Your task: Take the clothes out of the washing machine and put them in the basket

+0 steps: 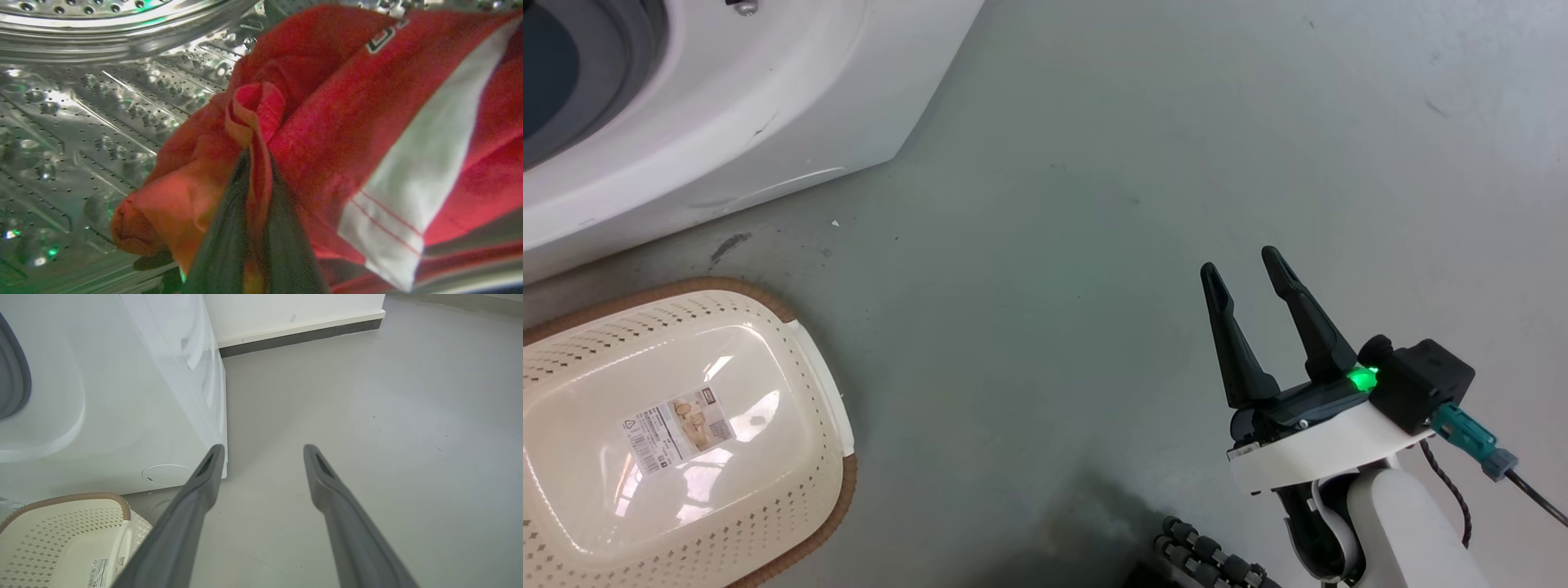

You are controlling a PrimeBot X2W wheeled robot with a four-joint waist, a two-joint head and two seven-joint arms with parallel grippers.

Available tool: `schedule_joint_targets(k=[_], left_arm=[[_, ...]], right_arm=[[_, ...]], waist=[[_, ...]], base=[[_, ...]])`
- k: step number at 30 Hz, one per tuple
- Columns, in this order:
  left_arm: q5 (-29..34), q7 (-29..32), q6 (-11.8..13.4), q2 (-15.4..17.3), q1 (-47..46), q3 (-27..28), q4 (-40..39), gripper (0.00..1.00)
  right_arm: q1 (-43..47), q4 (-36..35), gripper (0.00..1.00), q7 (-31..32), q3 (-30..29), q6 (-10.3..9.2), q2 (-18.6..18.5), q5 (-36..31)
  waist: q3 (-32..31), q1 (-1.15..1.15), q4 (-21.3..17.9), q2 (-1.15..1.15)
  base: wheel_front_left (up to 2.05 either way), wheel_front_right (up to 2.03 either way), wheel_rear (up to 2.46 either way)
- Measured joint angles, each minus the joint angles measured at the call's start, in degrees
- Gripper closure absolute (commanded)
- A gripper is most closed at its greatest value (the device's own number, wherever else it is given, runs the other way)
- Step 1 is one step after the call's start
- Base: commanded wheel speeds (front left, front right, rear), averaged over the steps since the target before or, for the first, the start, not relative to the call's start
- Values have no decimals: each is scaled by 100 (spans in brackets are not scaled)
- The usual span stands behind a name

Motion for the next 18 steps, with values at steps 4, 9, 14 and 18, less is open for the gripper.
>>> schedule_joint_targets(k=[4, 9, 14, 18], left_arm=[[-147, -233, 224, -40, 139, 119, -179, 100], [-358, -942, 556, -227, 459, 310, -352, 100], [-644, -1777, 818, -493, 872, 541, -342, 100], [-883, -2484, 944, -778, 1280, 706, -235, 100]], right_arm=[[1, 23, 0, 0, -32, 0, 1, -2], [1, 37, 0, 0, -116, 0, 0, -51], [5, 68, 0, 0, -232, 0, 2, -153], [56, 123, 0, 0, -366, 0, 3, -278]], waist=[[-97, 0, 17, 0], [-293, 0, 82, 0], [-559, 0, 159, 0], [-834, 0, 240, 0]], base=[[0, 0, 0], [0, 0, 0], [0, 0, 0], [0, 0, 0]])
